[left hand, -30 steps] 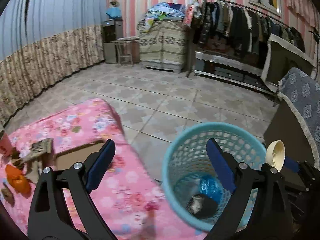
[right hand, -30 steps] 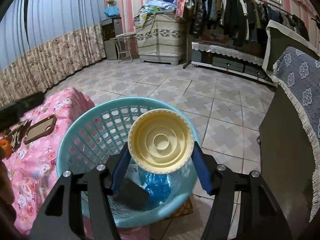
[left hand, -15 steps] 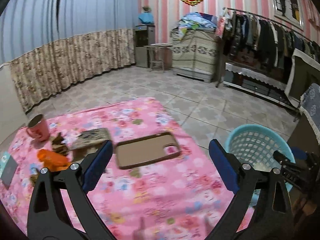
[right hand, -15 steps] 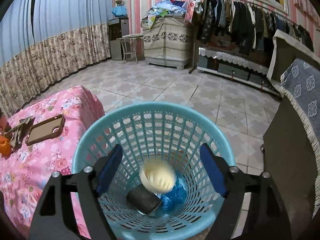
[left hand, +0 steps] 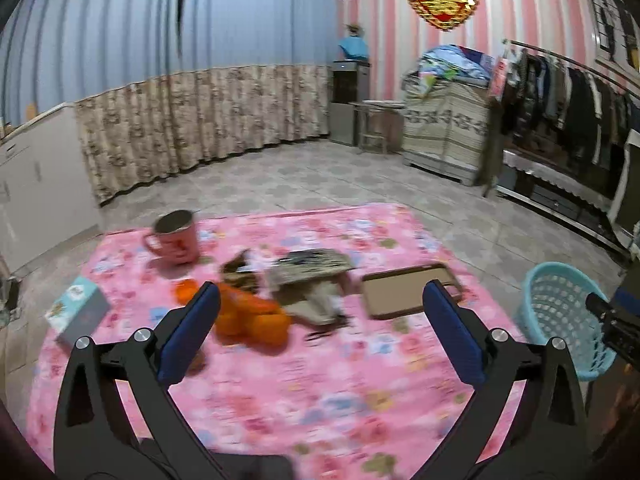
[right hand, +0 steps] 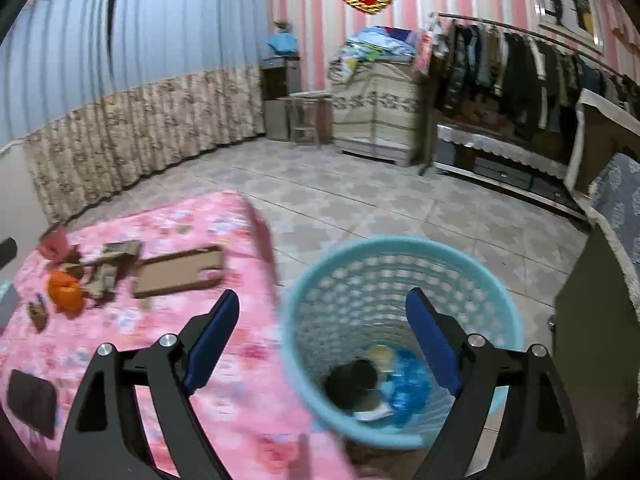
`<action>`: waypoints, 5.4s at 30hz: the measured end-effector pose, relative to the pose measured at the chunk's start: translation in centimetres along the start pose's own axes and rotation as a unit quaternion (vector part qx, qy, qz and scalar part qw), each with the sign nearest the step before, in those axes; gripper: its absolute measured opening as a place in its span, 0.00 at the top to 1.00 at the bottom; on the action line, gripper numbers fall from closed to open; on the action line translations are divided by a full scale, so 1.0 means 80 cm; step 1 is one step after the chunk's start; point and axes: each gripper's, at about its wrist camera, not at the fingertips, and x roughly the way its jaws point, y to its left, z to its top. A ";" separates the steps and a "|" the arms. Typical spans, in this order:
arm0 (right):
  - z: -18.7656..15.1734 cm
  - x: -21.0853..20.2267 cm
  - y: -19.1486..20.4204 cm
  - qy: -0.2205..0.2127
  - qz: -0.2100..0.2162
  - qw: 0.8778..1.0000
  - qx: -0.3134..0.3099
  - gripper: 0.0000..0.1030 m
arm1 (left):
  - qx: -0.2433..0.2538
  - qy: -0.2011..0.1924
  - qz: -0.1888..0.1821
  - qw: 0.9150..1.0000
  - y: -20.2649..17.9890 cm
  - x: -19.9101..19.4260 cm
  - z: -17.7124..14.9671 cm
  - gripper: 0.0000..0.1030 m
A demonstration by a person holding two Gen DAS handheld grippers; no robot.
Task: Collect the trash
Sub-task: 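Grasp the brown paper scrap with the left gripper while the right gripper grasps an orange, then carry the orange and brown paper to the basket while the left gripper releases the paper, then open the right gripper to drop the orange into the basket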
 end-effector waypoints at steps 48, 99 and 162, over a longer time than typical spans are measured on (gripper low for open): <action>-0.023 0.126 0.289 0.084 0.147 0.979 -0.118 0.14 | -0.032 0.180 0.013 0.983 0.159 0.146 -0.069 0.64; 0.009 -0.031 0.070 -0.005 0.080 0.995 -0.053 0.57 | 0.037 0.017 -0.066 0.997 -0.021 -0.014 0.008 0.64; -0.018 0.046 -0.078 0.053 -0.045 0.997 0.035 0.28 | 0.070 0.019 -0.031 0.997 -0.040 0.029 -0.001 0.05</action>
